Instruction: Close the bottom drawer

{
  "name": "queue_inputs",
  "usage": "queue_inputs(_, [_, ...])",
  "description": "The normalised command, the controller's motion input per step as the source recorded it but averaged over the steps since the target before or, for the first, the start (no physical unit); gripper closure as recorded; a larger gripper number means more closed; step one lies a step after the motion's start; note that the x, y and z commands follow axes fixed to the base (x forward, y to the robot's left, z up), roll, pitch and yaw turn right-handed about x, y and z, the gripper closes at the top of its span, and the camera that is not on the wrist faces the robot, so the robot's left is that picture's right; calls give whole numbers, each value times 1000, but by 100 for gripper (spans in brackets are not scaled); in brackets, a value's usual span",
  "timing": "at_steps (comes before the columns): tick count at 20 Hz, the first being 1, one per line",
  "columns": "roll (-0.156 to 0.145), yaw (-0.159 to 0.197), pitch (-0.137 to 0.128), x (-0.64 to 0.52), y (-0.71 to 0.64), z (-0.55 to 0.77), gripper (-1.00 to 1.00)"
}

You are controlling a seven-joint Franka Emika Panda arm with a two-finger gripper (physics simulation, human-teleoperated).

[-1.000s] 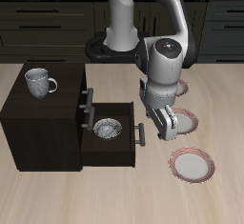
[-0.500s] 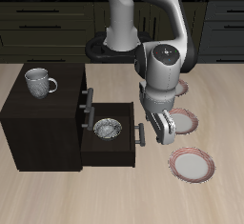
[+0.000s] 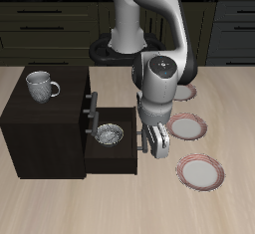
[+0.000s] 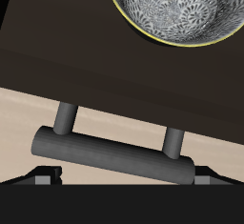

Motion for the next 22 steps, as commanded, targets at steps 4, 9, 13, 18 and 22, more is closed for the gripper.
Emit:
queue_inputs(4, [-52,-20,-2,106,-405,-31,-100])
queue_inputs(9, [-43,-15,-11,81,-346,90,-100])
queue_inputs(13, [-27,53,-64,-19,-334,157,-100])
queue_inputs(18, [-31,86,-42,18,-223,108,-100])
queue_inputs(22, [-27,95,15,231,-178,-149,-100])
